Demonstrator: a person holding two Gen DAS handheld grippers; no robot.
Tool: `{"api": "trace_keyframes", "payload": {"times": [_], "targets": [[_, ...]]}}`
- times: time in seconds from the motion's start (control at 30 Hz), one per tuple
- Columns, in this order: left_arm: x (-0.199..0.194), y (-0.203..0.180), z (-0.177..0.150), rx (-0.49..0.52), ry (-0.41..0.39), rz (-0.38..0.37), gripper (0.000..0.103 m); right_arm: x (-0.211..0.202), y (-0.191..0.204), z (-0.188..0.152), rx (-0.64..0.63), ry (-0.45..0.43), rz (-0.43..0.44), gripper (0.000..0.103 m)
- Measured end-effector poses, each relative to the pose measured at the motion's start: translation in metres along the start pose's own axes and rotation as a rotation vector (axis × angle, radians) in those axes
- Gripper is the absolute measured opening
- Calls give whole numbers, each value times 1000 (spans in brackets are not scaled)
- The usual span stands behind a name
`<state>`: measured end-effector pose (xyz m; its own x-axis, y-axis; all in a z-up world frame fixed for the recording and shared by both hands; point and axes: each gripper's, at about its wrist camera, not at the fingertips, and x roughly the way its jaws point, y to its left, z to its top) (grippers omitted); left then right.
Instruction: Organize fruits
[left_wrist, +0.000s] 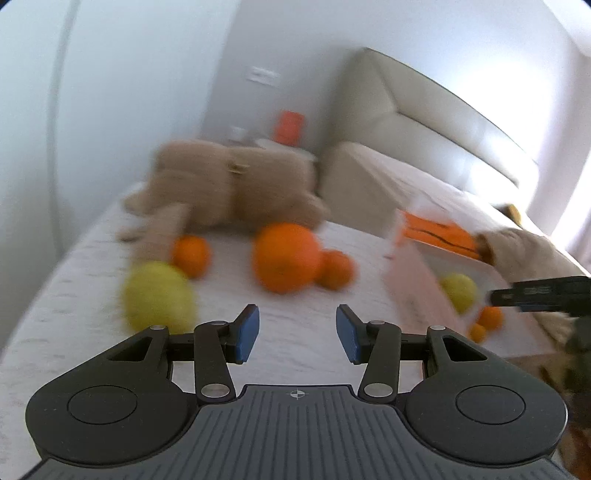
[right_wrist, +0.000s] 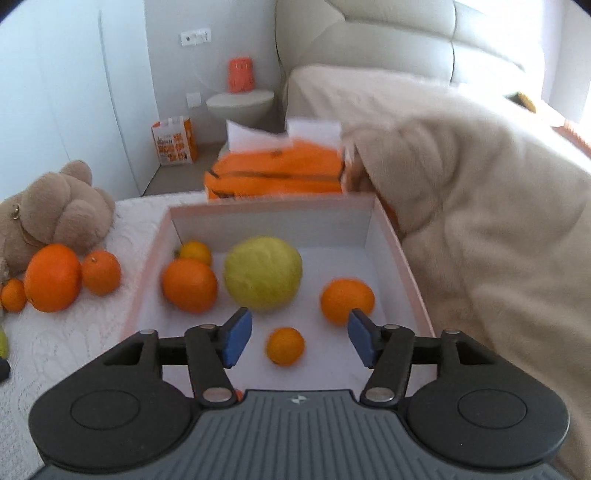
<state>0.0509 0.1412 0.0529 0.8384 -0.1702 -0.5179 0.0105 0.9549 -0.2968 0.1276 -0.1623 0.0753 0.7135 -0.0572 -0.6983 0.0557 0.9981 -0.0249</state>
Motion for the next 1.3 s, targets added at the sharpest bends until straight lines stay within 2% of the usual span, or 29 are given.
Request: {"api": "trace_keyframes", "payload": {"times": [0.13,0.17,0.27,0.43,0.6,0.73,0.87,1.0,1.17,1.3], "targets": [[-4,25,-6,-40,-48,92,49,-28,22,5,-53,-90,37,67],[-6,31,-8,-50,-63,94,45,-34,28,5,-61,-122,57,69],[-14,41,-15,-48,-95,99,44,-46,43,7,-82,-166,125,73],[-26,59,-26,-84,-87,72,45,-41,80,12,-138,-97,261,73],[-34,79,-35,-127,-53,29,45,-31,137,6,-177,-42,383,73],[-48,95,-37,-130,-65,47,45,-25,190,-5,-224,-27,483,73],[-62,113,-37,-142,-83,120,45,-17,234,-20,-270,-33,537,73],[-67,130,-40,-190,-89,126,45,-2,264,-31,-294,-9,565,73],[-67,132,-43,-204,-81,121,45,11,276,-32,-253,-2,622,76],[-65,130,-44,-202,-71,139,45,17,287,-35,-278,66,661,76]]}}
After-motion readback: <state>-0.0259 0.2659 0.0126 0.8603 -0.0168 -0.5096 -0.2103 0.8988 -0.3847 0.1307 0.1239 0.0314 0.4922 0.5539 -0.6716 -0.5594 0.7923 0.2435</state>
